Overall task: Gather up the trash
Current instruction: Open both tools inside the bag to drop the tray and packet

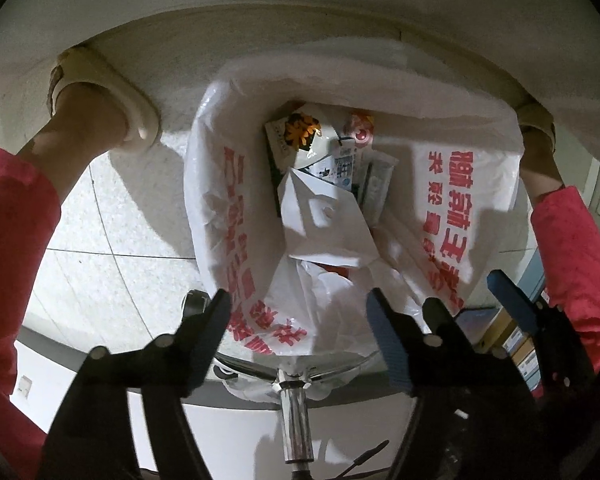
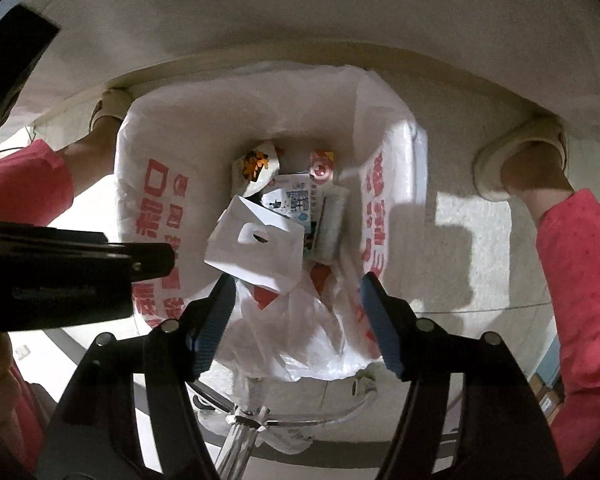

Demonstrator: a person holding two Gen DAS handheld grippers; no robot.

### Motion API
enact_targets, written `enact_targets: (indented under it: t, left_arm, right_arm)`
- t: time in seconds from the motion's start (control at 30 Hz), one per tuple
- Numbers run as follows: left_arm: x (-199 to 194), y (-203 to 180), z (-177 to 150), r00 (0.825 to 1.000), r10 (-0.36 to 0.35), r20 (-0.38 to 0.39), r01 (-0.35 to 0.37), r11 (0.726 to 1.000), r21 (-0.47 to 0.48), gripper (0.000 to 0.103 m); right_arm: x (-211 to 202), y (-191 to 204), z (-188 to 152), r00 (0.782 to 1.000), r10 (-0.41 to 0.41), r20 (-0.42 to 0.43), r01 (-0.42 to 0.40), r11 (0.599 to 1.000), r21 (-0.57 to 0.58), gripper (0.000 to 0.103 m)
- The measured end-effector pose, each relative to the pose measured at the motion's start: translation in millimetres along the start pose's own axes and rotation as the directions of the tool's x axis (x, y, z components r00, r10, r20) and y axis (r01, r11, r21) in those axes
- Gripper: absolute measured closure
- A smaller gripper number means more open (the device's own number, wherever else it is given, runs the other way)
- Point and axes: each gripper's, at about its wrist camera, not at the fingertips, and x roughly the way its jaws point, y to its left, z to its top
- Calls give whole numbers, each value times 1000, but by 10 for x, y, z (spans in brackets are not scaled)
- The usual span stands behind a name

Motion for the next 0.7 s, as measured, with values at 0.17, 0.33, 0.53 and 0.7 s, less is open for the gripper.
enact_targets:
  t: [0.17,0.33,0.53,0.7]
  left_arm:
    - [-23,25,-47,1000,9,10,-8,1000,-12,16]
    - [-91,50,-120,999,44,30,-44,999,1,13]
    - [-255,46,-266,993,76,89,-77,997,12,12]
    - [-455,12,-424,983,95,159,-101,995,25,10]
  right_arm:
    - [-80,-81,-27,1000,-9,3,9,1000,27,32]
    - [-292,-224,-45,999,-26,42,22,997,77,25]
    - [-566,-275,-58,995,-7,101,-5,993,117,20]
    - [-791,-155,-104,989,-15,144,2,996,90,16]
